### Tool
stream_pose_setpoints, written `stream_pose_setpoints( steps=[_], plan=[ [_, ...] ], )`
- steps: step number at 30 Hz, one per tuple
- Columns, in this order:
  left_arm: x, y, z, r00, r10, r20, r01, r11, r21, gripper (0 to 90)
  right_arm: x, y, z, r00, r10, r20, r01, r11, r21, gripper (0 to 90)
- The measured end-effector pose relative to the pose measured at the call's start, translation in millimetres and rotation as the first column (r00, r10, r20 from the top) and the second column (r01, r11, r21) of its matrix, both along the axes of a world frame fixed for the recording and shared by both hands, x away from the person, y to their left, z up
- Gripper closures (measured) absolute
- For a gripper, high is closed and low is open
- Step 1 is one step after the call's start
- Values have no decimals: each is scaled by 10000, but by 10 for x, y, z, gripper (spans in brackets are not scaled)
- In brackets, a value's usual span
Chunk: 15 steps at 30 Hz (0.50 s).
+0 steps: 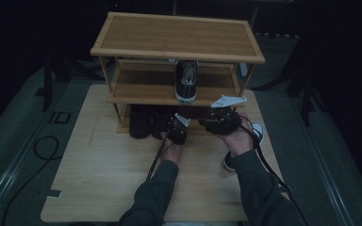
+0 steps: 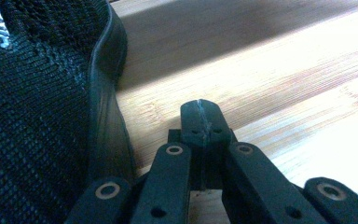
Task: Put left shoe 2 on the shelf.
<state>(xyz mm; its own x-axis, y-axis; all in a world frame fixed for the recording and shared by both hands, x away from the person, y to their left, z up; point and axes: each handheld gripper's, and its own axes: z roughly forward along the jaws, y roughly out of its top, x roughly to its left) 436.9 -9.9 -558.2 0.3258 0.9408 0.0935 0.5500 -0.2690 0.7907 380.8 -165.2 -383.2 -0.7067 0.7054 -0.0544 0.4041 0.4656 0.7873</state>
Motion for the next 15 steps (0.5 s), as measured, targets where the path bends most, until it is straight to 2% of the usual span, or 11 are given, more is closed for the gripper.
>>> stream_pose_setpoints(
  steps=[3, 9, 15],
  plan=[
    [2, 2, 0, 10000, -32, -14, 32, 10000, -21, 900, -39, -68, -53, 9999, -119, -97, 117, 9996, -250, 595],
    [3, 4, 1, 10000, -62, -46, 62, 10000, -43, 900, -70, -115, -151, 9992, -86, -380, 69, 9991, -424, 581],
    [4, 6, 0, 10000, -60, -36, 60, 10000, -54, 900, -94, -204, -192, 9986, -253, -456, 237, 9991, -354, 578]
  ],
)
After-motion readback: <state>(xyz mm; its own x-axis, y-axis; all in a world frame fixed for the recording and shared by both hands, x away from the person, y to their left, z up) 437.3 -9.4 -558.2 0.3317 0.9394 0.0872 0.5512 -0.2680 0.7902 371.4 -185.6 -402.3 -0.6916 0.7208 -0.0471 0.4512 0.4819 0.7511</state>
